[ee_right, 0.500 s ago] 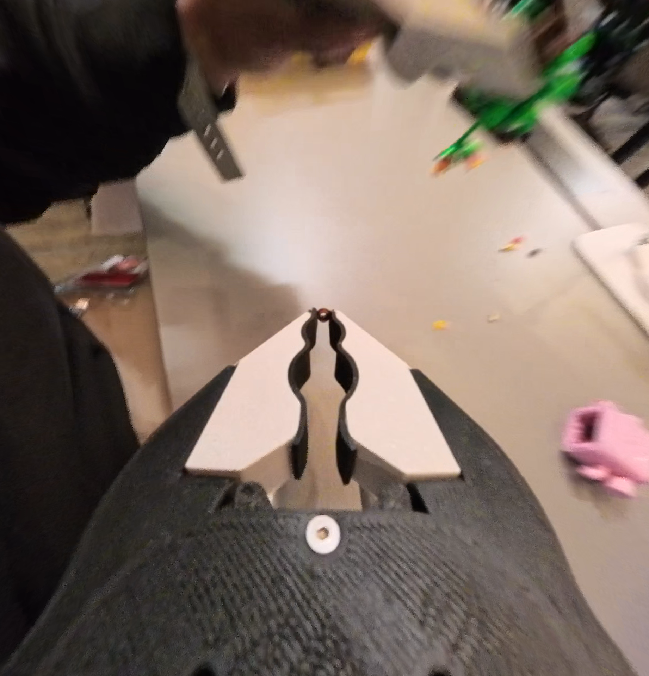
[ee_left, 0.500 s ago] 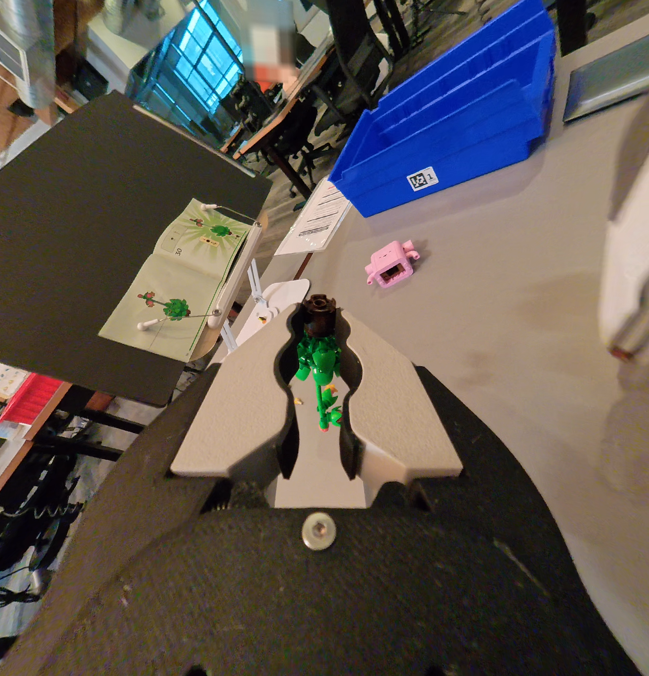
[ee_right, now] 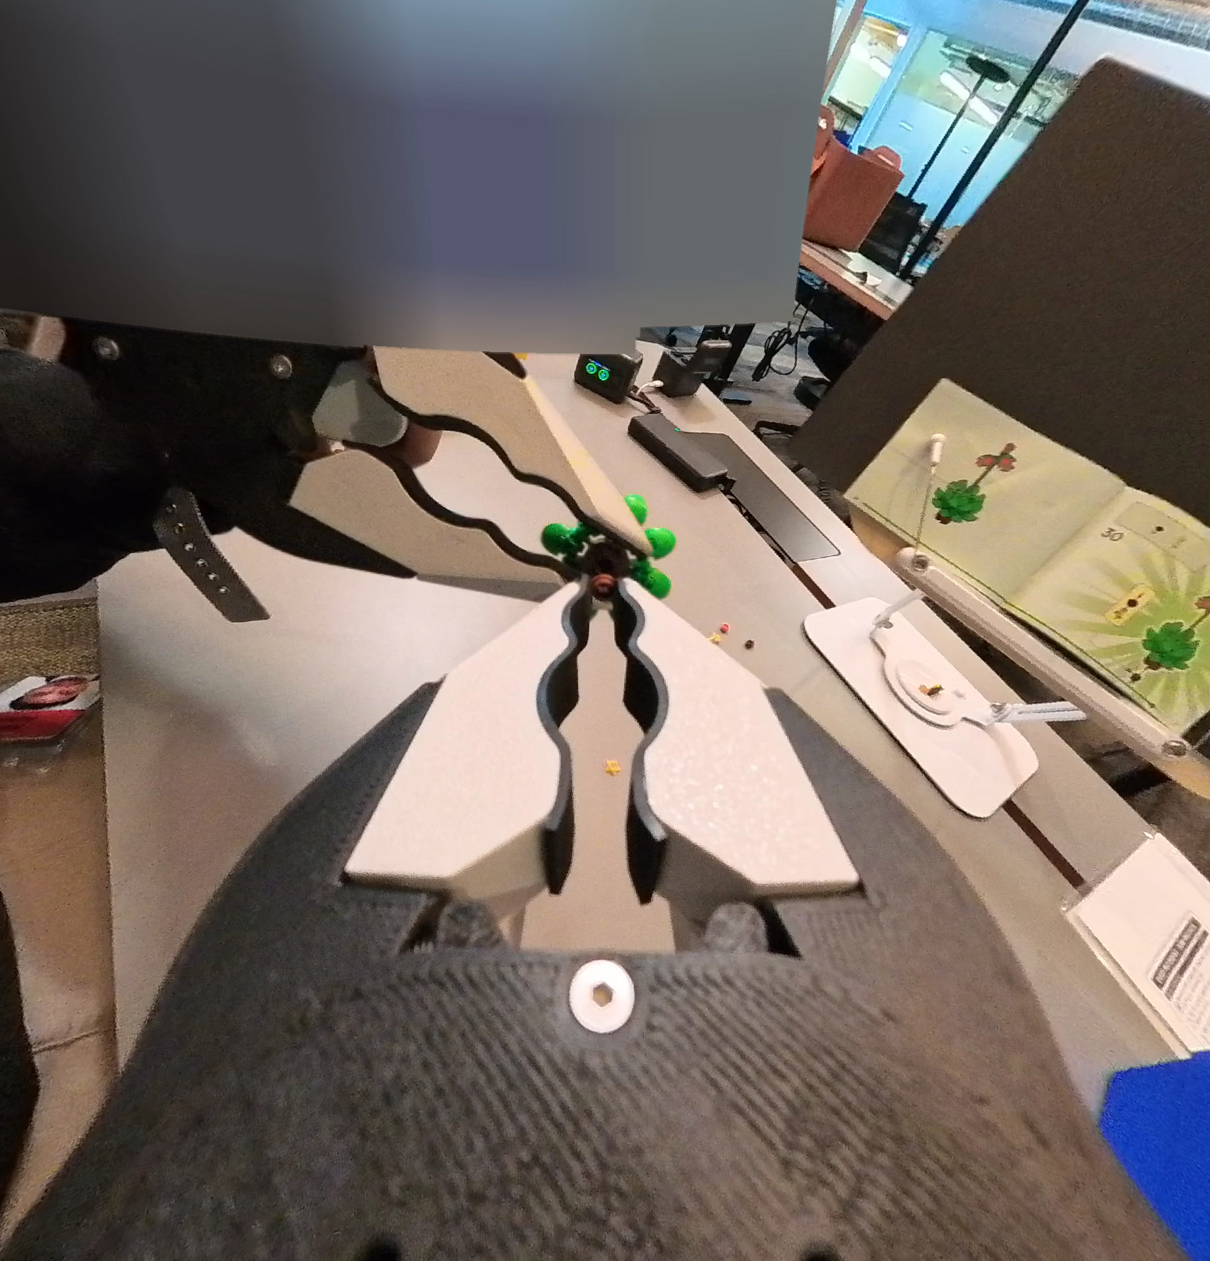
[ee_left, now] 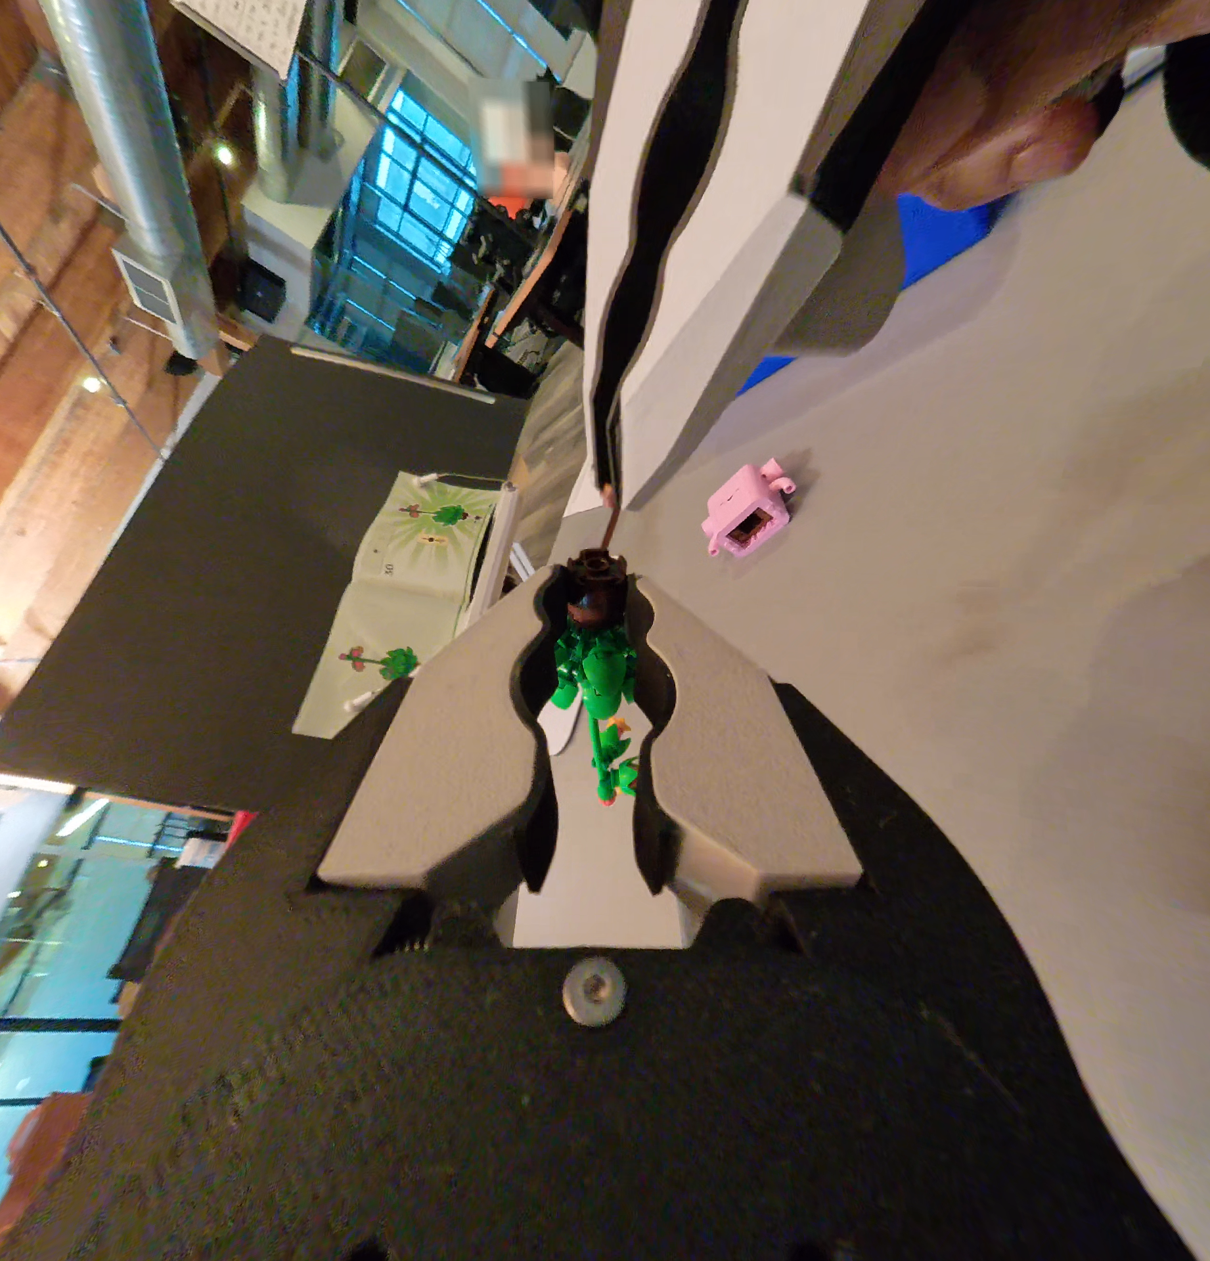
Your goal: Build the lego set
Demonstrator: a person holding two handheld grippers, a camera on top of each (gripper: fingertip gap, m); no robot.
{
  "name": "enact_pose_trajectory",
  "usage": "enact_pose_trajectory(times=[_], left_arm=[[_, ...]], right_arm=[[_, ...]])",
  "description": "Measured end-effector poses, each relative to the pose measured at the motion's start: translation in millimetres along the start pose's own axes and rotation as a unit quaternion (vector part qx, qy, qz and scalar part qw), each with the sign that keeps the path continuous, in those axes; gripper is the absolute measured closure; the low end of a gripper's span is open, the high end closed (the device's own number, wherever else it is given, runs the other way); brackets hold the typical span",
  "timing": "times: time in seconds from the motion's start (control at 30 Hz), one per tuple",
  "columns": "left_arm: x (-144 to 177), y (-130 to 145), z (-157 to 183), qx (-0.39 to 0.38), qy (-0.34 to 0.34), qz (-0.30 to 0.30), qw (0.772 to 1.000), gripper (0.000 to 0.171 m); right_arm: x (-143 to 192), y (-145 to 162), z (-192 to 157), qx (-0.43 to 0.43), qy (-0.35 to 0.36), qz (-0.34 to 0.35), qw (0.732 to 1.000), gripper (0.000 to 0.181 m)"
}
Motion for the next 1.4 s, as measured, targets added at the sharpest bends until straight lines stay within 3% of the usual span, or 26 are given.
enact_pose_trajectory(times=[0.3, 0.77, 1.27, 1.4], left_arm=[[-1.2, -20.4, 4.2, -0.053, -0.009, -0.002, 0.999, 0.157], [-0.7, -22.6, 5.5, -0.105, -0.017, -0.032, 0.994, 0.157], [2.6, -33.3, 5.9, -0.091, -0.025, -0.007, 0.996, 0.16], [0.6, -30.9, 8.6, -0.116, -0.029, -0.022, 0.993, 0.16]], right_arm=[[5.8, -3.4, -1.6, 0.0, -0.001, 0.012, 1.0, 0.177], [7.2, -3.6, -4.1, 0.032, 0.013, -0.024, 0.999, 0.177], [12.9, -10.1, -7.4, 0.01, -0.003, -0.03, 0.999, 0.176], [12.6, -5.7, -7.5, 0.015, -0.001, -0.051, 0.999, 0.177]])
Point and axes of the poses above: each gripper's, where its closed fingertips meet, x back along the fingers, y out of its underside, z = x × y across the jaws, the point moved 1 cm from there along x, back along the fingers, and after that the axes turned 10 degrees about z, right-handed, at the moved point
